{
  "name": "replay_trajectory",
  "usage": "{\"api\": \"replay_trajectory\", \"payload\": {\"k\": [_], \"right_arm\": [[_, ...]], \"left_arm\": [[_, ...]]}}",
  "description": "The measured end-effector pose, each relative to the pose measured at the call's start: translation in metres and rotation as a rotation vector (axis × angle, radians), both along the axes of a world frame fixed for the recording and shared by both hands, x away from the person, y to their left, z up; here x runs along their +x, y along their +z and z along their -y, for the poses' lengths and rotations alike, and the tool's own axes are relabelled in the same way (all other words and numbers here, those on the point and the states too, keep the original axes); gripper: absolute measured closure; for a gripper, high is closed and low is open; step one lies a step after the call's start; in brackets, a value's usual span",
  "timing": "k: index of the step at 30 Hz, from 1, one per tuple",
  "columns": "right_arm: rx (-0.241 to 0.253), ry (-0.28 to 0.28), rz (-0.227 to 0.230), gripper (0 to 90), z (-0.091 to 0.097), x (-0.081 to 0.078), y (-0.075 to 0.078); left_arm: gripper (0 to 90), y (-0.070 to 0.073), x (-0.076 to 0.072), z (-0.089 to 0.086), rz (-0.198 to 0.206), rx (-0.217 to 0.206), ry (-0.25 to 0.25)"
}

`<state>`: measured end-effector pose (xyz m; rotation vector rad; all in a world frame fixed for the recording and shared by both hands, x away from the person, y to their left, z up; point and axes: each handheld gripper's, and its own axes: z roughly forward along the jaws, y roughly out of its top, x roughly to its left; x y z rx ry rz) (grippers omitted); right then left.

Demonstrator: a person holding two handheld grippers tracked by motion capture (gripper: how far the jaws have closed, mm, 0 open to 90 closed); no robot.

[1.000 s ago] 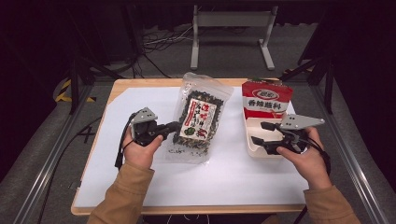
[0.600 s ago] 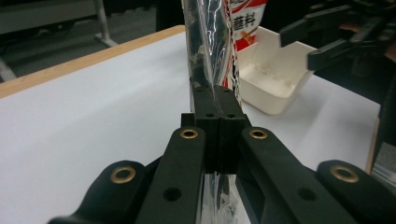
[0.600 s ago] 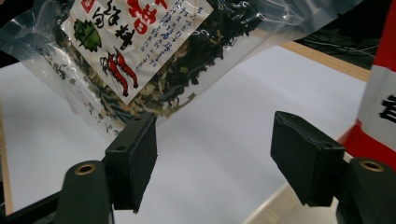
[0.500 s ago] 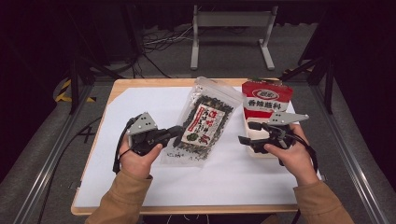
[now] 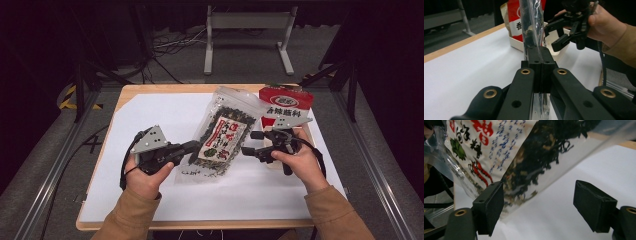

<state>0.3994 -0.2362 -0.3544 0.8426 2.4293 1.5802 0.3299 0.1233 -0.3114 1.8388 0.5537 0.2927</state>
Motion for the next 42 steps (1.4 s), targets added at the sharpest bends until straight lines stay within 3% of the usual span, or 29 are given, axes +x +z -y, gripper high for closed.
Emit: {"api": "replay_trajectory", "payload": {"k": [5, 9, 15, 18, 20, 23, 24, 25, 26, 34, 37, 42], "right_arm": [[0.049, 0.043, -0.023, 23.7, -0.001, 0.003, -0.002], [0.079, 0.079, 0.011, 23.8, -0.003, 0.0, 0.002], [0.085, 0.098, 0.062, 26.7, -0.004, -0.005, 0.008], [0.101, 0.098, 0.089, 28.6, -0.003, -0.008, 0.012], [0.105, 0.096, 0.103, 29.6, -0.003, -0.009, 0.014], [0.124, 0.125, 0.122, 41.3, -0.001, -0.013, 0.021], [0.124, 0.125, 0.122, 41.3, -0.001, -0.013, 0.021], [0.13, 0.154, 0.106, 42.9, -0.002, -0.014, 0.022], [0.149, 0.215, 0.092, 52.3, -0.004, -0.017, 0.023], [0.13, 0.319, 0.113, 69.4, -0.003, -0.023, 0.03], [0.112, 0.334, 0.129, 70.7, -0.003, -0.028, 0.035], [0.057, 0.334, 0.149, 71.1, 0.001, -0.034, 0.045]], "left_arm": [[90.0, 0.002, -0.003, 0.002, 0.022, 0.007, -0.027], [90.0, 0.001, -0.003, 0.003, 0.012, 0.006, -0.049], [89.8, -0.002, 0.003, -0.002, 0.006, -0.004, -0.048], [89.5, -0.005, 0.005, -0.004, 0.015, -0.023, -0.1], [89.5, -0.005, 0.005, -0.004, 0.017, -0.024, -0.107], [89.5, -0.008, 0.008, -0.005, 0.013, -0.02, -0.111], [89.5, -0.008, 0.008, -0.005, 0.013, -0.02, -0.111], [89.5, -0.009, 0.008, -0.004, 0.013, -0.014, -0.112], [89.5, -0.009, 0.009, -0.003, 0.012, -0.006, -0.106], [88.9, -0.012, 0.011, -0.004, 0.006, 0.0, -0.097], [86.0, -0.013, 0.012, -0.005, -0.009, -0.032, -0.111], [75.0, -0.014, 0.015, -0.007, -0.012, -0.033, -0.11]]}}
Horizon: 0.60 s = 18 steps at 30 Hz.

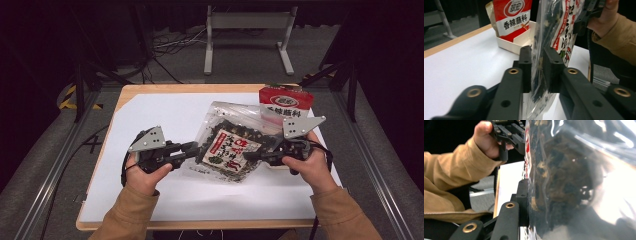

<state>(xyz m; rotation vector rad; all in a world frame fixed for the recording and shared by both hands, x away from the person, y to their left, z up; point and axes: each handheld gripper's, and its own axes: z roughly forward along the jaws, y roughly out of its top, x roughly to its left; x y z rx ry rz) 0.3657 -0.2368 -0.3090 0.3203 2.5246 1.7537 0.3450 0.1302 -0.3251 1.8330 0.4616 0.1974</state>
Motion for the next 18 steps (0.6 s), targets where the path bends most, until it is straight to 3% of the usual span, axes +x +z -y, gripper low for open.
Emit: {"api": "replay_trajectory", "payload": {"k": [6, 14, 18], "right_arm": [[-0.051, -0.028, 0.008, 71.1, 0.009, -0.003, 0.013], [-0.141, -0.1, 0.01, 71.1, 0.024, -0.007, 0.032], [-0.165, -0.137, 0.021, 71.2, 0.033, -0.009, 0.042]], "left_arm": [[63.2, -0.003, 0.002, -0.005, -0.004, 0.03, 0.043], [54.0, -0.008, 0.008, -0.012, -0.009, 0.04, 0.089], [49.1, -0.009, 0.009, -0.016, 0.01, 0.036, 0.114]]}}
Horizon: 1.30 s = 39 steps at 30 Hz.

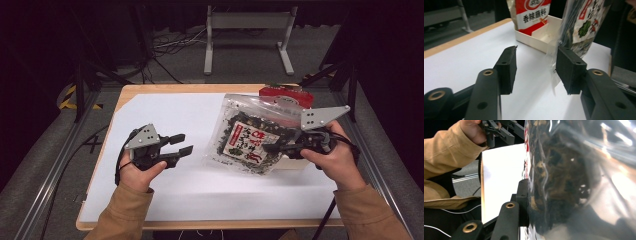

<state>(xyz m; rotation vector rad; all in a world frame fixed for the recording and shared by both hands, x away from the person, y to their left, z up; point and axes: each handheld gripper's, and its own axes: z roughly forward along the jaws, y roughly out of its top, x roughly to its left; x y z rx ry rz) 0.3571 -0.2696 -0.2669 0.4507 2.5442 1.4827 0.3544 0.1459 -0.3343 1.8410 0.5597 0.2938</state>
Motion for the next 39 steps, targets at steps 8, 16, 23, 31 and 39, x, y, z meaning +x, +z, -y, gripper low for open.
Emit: {"api": "replay_trajectory", "payload": {"k": [8, 16, 23, 31, 39], "right_arm": [[-0.032, -0.065, 0.013, 71.2, 0.018, 0.001, 0.017], [-0.073, -0.114, 0.032, 71.2, 0.03, 0.002, 0.034], [-0.095, -0.149, 0.042, 71.2, 0.041, 0.003, 0.045], [-0.124, -0.187, 0.051, 71.2, 0.05, 0.005, 0.053], [-0.148, -0.251, 0.063, 71.2, 0.064, 0.007, 0.059]], "left_arm": [[45.1, -0.006, 0.005, -0.009, -0.008, 0.02, 0.035], [42.2, -0.016, 0.012, -0.019, -0.039, 0.069, 0.078], [39.6, -0.023, 0.018, -0.027, -0.056, 0.08, 0.094], [38.9, -0.028, 0.02, -0.029, -0.079, 0.077, 0.104], [37.7, -0.033, 0.025, -0.034, -0.088, 0.097, 0.125]]}}
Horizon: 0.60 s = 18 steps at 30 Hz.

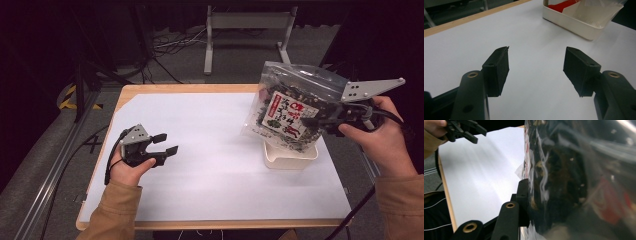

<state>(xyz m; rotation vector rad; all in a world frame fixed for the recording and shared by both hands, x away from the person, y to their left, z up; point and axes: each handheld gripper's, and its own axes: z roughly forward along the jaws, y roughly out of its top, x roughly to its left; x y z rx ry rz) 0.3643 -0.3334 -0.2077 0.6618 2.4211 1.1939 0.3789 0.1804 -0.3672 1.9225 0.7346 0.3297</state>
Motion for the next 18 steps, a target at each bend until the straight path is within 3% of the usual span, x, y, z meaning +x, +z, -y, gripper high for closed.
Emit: {"api": "replay_trajectory", "payload": {"k": [18], "right_arm": [[-0.053, -0.136, -0.029, 71.2, 0.022, 0.01, -0.002]], "left_arm": [[36.3, -0.002, 0.001, -0.002, -0.008, 0.006, 0.008]]}}
